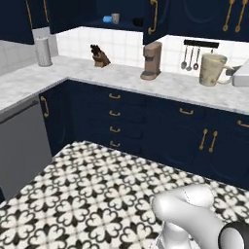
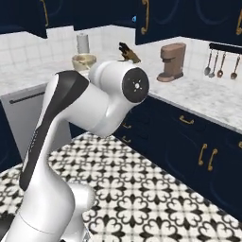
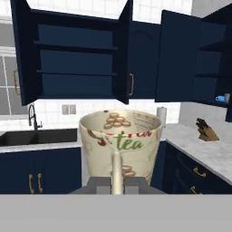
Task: Gather all objects into one cabinet and sort the glasses and bowls to opposite sides.
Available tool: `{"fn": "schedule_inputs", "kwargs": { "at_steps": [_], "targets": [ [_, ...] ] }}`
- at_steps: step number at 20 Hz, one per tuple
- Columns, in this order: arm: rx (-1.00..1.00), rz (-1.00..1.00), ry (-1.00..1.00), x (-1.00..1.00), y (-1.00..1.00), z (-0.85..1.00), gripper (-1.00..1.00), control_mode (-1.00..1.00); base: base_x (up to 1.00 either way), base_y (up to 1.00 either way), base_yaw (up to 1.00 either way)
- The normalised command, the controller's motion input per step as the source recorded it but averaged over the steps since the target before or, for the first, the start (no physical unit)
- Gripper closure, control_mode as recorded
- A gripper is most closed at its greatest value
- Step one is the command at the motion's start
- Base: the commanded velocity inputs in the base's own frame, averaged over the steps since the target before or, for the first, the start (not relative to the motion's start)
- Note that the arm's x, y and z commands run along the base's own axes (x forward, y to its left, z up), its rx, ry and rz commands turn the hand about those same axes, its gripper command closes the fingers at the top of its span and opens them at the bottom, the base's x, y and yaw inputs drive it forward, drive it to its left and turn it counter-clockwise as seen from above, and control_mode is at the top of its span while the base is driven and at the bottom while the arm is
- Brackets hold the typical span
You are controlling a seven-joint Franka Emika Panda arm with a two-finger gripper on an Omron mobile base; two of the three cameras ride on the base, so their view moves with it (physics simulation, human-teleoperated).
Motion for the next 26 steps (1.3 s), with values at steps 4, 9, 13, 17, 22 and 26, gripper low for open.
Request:
{"fn": "schedule_inputs", "kwargs": {
  "at_steps": [4, 9, 13, 17, 22, 26],
  "targets": [
    [0.00, 0.00, 0.00, 0.00, 0.00, 0.00, 1.00, 1.00, -0.16, 1.00, -0.30],
    [0.00, 0.00, 0.00, 0.00, 0.00, 0.00, 1.00, 1.00, 0.82, 0.84, -0.48],
    [0.00, 0.00, 0.00, 0.00, 0.00, 0.00, 1.00, 1.00, 0.54, 0.46, -0.23],
    [0.00, 0.00, 0.00, 0.00, 0.00, 0.00, 1.00, 1.00, 0.15, 1.00, -0.03],
    [0.00, 0.00, 0.00, 0.00, 0.00, 0.00, 1.00, 1.00, 0.97, 0.93, -0.22],
    [0.00, 0.00, 0.00, 0.00, 0.00, 0.00, 1.00, 1.00, 1.00, 0.44, -0.25]
  ]
}}
